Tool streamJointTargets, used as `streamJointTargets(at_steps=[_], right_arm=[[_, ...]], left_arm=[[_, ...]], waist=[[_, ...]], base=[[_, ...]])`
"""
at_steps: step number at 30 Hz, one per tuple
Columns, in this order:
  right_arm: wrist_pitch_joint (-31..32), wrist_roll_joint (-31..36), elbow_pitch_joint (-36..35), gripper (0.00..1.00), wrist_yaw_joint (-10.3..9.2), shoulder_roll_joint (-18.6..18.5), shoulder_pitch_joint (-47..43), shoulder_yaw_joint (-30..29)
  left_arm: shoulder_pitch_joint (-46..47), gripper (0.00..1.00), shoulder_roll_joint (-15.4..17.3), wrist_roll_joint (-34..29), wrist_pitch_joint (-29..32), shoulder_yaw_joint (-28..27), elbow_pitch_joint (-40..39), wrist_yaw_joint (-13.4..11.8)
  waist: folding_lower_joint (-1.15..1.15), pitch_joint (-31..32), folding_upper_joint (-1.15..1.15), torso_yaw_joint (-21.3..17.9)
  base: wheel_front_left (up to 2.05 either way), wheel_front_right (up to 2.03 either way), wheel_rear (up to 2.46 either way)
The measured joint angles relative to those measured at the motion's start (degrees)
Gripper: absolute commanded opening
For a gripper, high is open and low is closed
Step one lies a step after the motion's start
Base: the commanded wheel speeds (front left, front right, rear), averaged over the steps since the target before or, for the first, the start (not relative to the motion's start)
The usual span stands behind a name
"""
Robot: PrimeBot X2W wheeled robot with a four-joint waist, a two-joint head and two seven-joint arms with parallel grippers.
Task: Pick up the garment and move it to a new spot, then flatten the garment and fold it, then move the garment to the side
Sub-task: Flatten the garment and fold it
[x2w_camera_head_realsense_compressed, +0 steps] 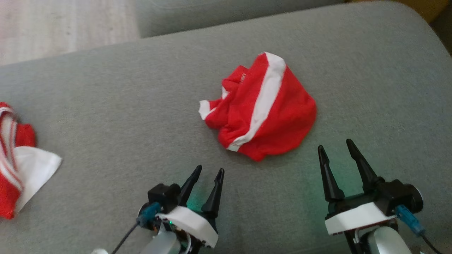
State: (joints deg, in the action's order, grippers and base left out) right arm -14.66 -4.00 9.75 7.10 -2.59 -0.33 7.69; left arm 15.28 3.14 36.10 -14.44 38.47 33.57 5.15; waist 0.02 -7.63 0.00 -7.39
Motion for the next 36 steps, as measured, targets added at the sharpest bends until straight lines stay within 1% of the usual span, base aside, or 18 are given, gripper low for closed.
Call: streamJointTargets(at_steps=[4, 10, 17, 26, 27, 29, 30, 32, 36], right_arm=[[0.0, 0.1, 0.0, 1.00, 0.00, 0.0, 0.1, 0.0], [0.0, 0.6, -0.3, 1.00, 0.00, 0.0, 1.3, -0.3], [0.0, 0.6, -0.5, 1.00, 0.00, 0.0, 2.3, -0.5], [0.0, 1.1, -0.5, 1.00, 0.00, 0.0, 2.2, -0.6], [0.0, 1.1, -0.5, 1.00, 0.00, 0.0, 2.2, -0.6], [0.0, 1.1, -0.4, 1.00, 0.00, 0.0, 2.1, -0.7], [0.0, 1.1, -0.4, 1.00, 0.00, 0.0, 2.1, -0.7], [0.0, 1.1, -0.4, 1.00, 0.00, 0.0, 2.1, -0.7], [0.0, 1.1, -0.1, 1.00, 0.00, 0.0, 2.0, -0.7]], left_arm=[[3.1, 1.00, -0.1, 4.1, 0.0, 2.7, 2.6, 0.9], [7.2, 1.00, -0.1, 7.9, -0.3, 4.5, 4.1, 1.0], [10.4, 1.00, 0.1, 9.3, -0.4, 6.1, 5.0, 1.3], [10.5, 1.00, 0.4, 12.9, -0.7, 8.4, 3.5, 1.4], [10.5, 0.88, 0.3, 13.1, -0.7, 8.8, 3.1, 1.5], [10.0, 0.45, 0.1, 13.2, -0.7, 9.1, 2.3, 1.5], [9.9, 0.31, 0.0, 13.0, -0.6, 9.1, 2.0, 1.9], [9.7, 0.00, -0.1, 11.5, -0.4, 8.1, 1.2, 2.0], [8.2, 0.00, -0.1, 8.2, -0.4, 5.1, -0.7, 2.0]], waist=[[-0.01, -1.8, 0.00, -2.3], [-0.02, -4.4, 0.00, -4.6], [-0.02, -6.0, 0.00, -6.0], [-0.02, -5.4, 0.00, -6.7], [-0.02, -5.3, 0.00, -6.8], [-0.02, -5.0, 0.00, -6.7], [-0.02, -4.8, 0.00, -6.7], [-0.01, -4.5, 0.00, -6.6], [-0.02, -3.6, 0.00, -6.4]], base=[[0.00, 0.00, 0.00], [0.00, 0.00, 0.00], [0.00, 0.00, 0.00], [0.00, 0.00, 0.00], [0.00, 0.00, 0.00], [0.00, 0.00, 0.00], [0.00, 0.00, 0.00], [0.00, 0.00, 0.00], [0.00, 0.00, 0.00]])
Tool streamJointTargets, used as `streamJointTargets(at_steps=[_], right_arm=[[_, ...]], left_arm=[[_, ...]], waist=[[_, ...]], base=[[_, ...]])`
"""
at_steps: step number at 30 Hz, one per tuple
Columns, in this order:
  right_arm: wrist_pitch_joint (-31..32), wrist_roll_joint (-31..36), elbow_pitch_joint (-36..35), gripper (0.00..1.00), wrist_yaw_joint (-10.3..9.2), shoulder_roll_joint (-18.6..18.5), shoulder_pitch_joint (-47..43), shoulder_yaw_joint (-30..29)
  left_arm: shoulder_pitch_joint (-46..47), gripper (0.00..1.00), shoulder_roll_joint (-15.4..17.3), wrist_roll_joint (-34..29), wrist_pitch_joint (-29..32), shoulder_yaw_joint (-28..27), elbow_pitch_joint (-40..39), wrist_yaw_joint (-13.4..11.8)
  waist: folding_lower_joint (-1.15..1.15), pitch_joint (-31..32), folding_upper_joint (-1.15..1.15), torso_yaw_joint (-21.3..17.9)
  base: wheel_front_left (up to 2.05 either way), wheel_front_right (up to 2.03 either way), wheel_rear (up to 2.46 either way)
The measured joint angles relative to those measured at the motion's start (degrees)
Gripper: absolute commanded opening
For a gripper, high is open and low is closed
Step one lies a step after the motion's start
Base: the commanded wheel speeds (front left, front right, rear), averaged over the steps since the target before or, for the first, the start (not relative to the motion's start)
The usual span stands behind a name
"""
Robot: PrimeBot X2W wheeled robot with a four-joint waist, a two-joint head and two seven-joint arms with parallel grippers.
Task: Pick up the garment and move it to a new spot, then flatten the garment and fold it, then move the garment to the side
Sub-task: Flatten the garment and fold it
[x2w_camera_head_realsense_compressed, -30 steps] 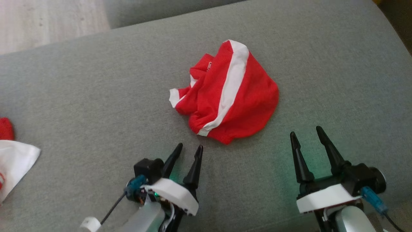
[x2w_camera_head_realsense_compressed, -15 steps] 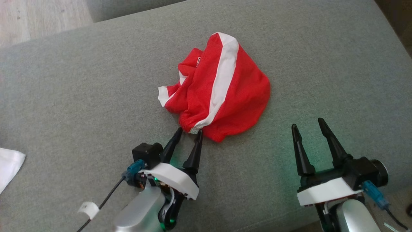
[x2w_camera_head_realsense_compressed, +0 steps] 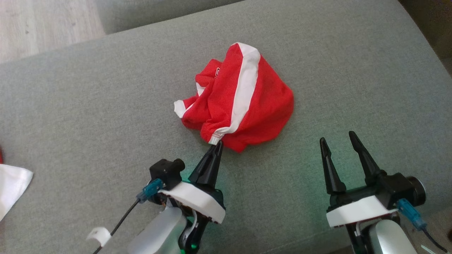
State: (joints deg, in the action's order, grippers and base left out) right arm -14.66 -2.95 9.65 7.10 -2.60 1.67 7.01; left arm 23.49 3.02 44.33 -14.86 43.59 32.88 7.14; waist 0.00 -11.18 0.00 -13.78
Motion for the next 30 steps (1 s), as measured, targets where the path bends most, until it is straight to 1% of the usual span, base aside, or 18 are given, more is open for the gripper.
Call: streamJointTargets(at_steps=[5, 10, 12, 14, 17, 18, 20, 23, 27, 30], right_arm=[[0.0, 0.0, 0.4, 1.00, 0.00, 0.0, -0.5, 0.2], [0.0, -0.2, 0.5, 1.00, 0.00, 0.0, -1.3, 1.3], [0.0, -0.4, 0.5, 1.00, 0.00, 0.0, -1.2, 1.9], [0.0, -1.3, 0.5, 1.00, 0.00, 0.0, -1.2, 2.3], [0.0, -2.3, 0.8, 1.00, 0.00, 0.0, -1.1, 3.3], [0.0, -2.9, 1.0, 1.00, 0.00, 0.0, -1.1, 4.2], [0.0, -3.6, 1.1, 1.00, 0.00, 0.0, -1.1, 4.8], [0.0, -4.3, 1.2, 1.00, 0.00, 0.0, -1.1, 5.3], [0.0, -4.7, 1.0, 1.00, 0.00, 0.0, -1.1, 5.4], [0.0, -4.8, 0.8, 1.00, 0.00, 0.0, -1.2, 4.7]], left_arm=[[-2.2, 0.00, 0.0, -4.8, 0.0, -3.5, -2.9, 0.0], [-2.2, 0.00, 0.0, -10.1, 0.0, -6.0, -6.2, 0.0], [-0.7, 0.00, 0.5, -11.7, 0.0, -5.2, -7.1, 0.0], [2.3, 0.00, 1.8, -12.7, 0.0, -3.5, -7.4, 0.0], [9.8, 0.00, 4.9, -13.1, 0.0, 1.6, -6.7, 0.0], [15.5, 0.00, 6.7, -12.4, 0.0, 4.4, -5.6, 0.0], [21.4, 0.00, 8.2, -11.1, 0.0, 7.4, -4.5, 0.0], [29.5, 0.00, 9.5, -7.9, 0.0, 12.2, -3.0, 0.0], [36.9, 0.00, 10.1, -1.3, 0.0, 17.1, -3.4, 0.5], [40.2, 0.00, 11.0, 3.7, 0.0, 20.2, -6.3, 0.5]], waist=[[-0.01, 1.7, 0.00, 0.1], [-0.01, 3.2, 0.00, -0.7], [-0.01, 3.6, 0.00, -1.5], [-0.01, 3.9, 0.00, -2.4], [0.00, 4.3, 0.00, -4.3], [0.00, 4.7, 0.00, -5.7], [0.00, 5.1, 0.00, -7.3], [0.00, 5.9, 0.00, -9.7], [0.00, 7.2, 0.00, -12.0], [-0.01, 8.2, 0.00, -12.5]], base=[[0.00, 0.00, 0.00], [0.00, 0.00, 0.00], [0.00, 0.00, 0.00], [0.00, 0.00, 0.00], [0.00, 0.00, 0.00], [0.00, 0.00, 0.00], [0.00, 0.00, 0.00], [0.00, 0.00, 0.00], [0.00, 0.00, 0.00], [0.00, 0.00, 0.00]])
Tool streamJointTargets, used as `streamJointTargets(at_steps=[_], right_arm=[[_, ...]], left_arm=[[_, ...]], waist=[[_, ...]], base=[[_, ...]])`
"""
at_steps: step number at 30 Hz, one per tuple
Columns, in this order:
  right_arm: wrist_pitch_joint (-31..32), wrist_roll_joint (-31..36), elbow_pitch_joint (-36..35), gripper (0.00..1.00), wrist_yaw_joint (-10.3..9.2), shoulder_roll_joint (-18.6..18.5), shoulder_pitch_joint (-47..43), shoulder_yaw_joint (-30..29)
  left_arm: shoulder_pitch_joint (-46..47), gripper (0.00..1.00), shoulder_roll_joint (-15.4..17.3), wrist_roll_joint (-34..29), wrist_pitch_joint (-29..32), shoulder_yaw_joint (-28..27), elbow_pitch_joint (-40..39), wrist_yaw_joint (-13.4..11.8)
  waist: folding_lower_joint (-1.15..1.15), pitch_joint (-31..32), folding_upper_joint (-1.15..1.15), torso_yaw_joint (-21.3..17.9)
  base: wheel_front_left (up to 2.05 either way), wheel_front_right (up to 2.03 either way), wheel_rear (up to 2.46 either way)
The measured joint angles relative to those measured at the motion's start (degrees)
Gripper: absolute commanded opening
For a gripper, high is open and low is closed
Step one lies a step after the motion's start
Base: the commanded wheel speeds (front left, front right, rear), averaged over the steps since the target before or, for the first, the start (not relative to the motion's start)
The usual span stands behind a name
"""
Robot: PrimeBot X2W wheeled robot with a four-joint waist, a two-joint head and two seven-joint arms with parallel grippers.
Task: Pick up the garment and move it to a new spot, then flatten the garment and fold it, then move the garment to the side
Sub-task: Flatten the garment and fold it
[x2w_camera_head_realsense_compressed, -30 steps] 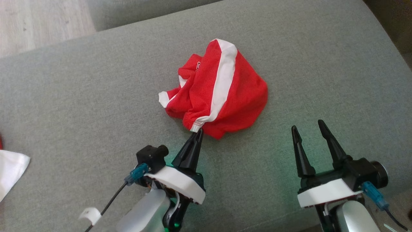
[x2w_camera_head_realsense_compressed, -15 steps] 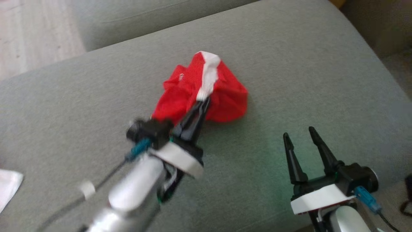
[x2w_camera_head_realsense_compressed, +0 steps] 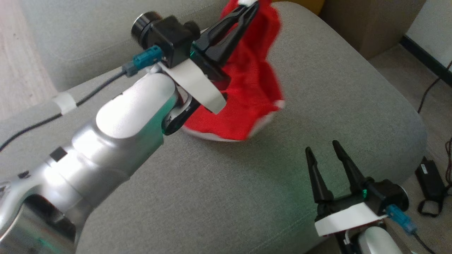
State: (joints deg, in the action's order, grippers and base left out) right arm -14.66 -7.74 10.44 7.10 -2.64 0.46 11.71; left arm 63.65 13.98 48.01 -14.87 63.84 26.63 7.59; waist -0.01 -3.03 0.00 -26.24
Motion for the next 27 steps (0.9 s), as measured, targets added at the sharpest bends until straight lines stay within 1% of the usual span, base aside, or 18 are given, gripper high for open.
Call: streamJointTargets(at_steps=[3, 4, 6, 9, 12, 14, 18, 20, 24, 27], right_arm=[[0.0, 0.0, -0.9, 1.00, 0.00, 0.0, -0.2, -1.4], [0.0, 0.0, -0.9, 1.00, 0.00, 0.0, -0.2, -1.4], [0.0, 0.0, -1.6, 1.00, 0.00, 0.0, -0.2, -2.2], [0.0, 0.2, -3.2, 1.00, 0.00, 0.0, -0.6, -3.7], [0.0, 0.8, -4.9, 1.00, 0.00, 0.0, -2.3, -5.9], [0.0, 1.6, -5.6, 1.00, 0.00, 0.0, -3.1, -6.7], [0.0, 1.5, -5.5, 1.00, 0.00, 0.0, -3.2, -8.7], [0.0, -0.1, -2.9, 1.00, 0.00, 0.0, -3.0, -9.4], [0.0, -0.3, 5.4, 1.00, 0.00, 0.1, -1.0, -9.9], [0.0, -0.3, 11.0, 1.00, 0.00, 0.0, 1.4, -10.3]], left_arm=[[0.6, 0.00, 1.5, 4.4, 0.0, 3.1, -4.4, 0.0], [0.6, 0.00, 1.5, 4.4, 0.0, 3.1, -4.4, 0.0], [-0.5, 0.00, 3.3, 7.2, 0.0, 5.7, -7.5, 0.0], [-5.2, 0.00, 7.2, 10.8, 0.0, 9.0, -11.2, 0.0], [-11.8, 0.00, 11.1, 11.9, 0.0, 10.7, -11.9, 0.0], [-16.1, 0.00, 12.9, 12.0, 0.4, 11.1, -11.7, 0.0], [-22.9, 0.00, 14.1, 11.4, 0.4, 11.7, -10.8, 0.0], [-25.1, 0.00, 14.1, 10.9, 0.4, 11.8, -10.0, 0.0], [-28.2, 0.00, 14.0, 9.9, 0.4, 11.4, -8.3, 0.0], [-29.9, 0.00, 13.6, 8.3, 0.4, 9.0, -7.9, 0.0]], waist=[[0.00, 0.2, 0.00, 1.1], [0.00, 0.2, 0.00, 1.1], [0.01, 0.1, 0.00, 2.4], [0.01, -0.1, 0.00, 5.0], [0.01, -0.4, 0.00, 8.2], [0.01, -0.8, 0.00, 10.5], [0.01, -1.6, 0.00, 14.9], [0.01, -2.1, 0.00, 16.8], [0.01, -3.0, 0.00, 19.7], [0.01, -3.8, 0.00, 21.4]], base=[[0.00, 0.00, 0.00], [0.00, 0.00, 0.00], [0.00, 0.00, 0.00], [0.00, 0.00, 0.00], [0.00, 0.00, 0.00], [0.00, 0.00, 0.00], [0.00, 0.00, 0.00], [0.00, 0.00, 0.00], [0.00, 0.00, 0.00], [0.00, 0.00, 0.00]])
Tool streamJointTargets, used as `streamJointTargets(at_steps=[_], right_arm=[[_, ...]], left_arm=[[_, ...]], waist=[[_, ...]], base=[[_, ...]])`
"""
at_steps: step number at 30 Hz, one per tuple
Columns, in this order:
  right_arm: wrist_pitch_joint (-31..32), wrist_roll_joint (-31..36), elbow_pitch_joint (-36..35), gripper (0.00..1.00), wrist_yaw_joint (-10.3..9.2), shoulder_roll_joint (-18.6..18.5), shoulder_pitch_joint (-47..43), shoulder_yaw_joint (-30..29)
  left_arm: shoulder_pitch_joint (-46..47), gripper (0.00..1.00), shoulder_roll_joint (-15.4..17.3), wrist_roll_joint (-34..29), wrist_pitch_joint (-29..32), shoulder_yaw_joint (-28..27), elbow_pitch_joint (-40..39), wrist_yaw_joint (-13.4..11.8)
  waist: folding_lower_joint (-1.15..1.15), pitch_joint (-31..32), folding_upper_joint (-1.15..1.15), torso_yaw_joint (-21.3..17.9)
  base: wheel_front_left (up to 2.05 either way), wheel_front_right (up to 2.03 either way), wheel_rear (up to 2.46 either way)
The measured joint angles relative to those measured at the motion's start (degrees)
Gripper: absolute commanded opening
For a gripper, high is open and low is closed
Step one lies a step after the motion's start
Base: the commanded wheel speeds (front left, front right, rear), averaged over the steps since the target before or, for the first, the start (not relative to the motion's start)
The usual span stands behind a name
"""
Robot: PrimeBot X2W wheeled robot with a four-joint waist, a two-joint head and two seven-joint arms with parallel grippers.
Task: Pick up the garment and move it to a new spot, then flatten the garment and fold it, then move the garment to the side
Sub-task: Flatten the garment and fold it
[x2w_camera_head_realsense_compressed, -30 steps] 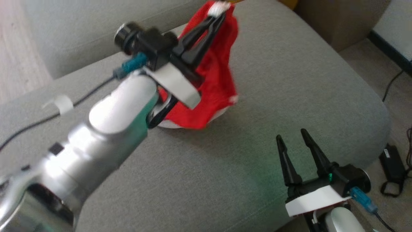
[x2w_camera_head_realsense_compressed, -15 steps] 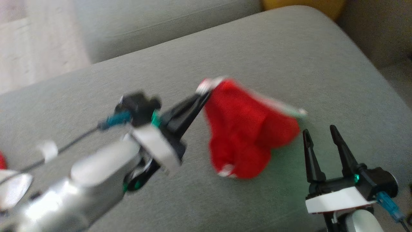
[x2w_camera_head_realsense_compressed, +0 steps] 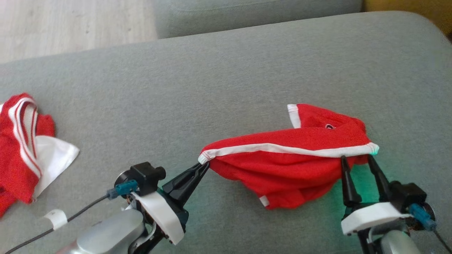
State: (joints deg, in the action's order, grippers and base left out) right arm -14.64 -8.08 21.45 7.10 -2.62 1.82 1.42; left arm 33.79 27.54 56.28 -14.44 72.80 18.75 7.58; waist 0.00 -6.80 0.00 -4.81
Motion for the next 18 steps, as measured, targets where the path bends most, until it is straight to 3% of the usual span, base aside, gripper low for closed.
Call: streamJointTargets(at_steps=[9, 18], right_arm=[[0.0, -1.0, 3.0, 1.00, 0.00, 0.0, 3.8, -4.4], [0.0, -2.6, 4.0, 1.00, 0.00, 0.0, 6.5, -2.8]], left_arm=[[-2.5, 0.00, -0.6, -4.7, 0.0, -3.9, 1.4, 0.0], [-2.6, 0.00, -0.6, -5.5, 0.0, -4.0, 1.6, 0.0]], waist=[[0.00, -1.9, 0.00, 2.1], [0.00, -1.8, 0.00, 1.7]], base=[[0.00, 0.00, 0.00], [0.00, 0.00, 0.00]])
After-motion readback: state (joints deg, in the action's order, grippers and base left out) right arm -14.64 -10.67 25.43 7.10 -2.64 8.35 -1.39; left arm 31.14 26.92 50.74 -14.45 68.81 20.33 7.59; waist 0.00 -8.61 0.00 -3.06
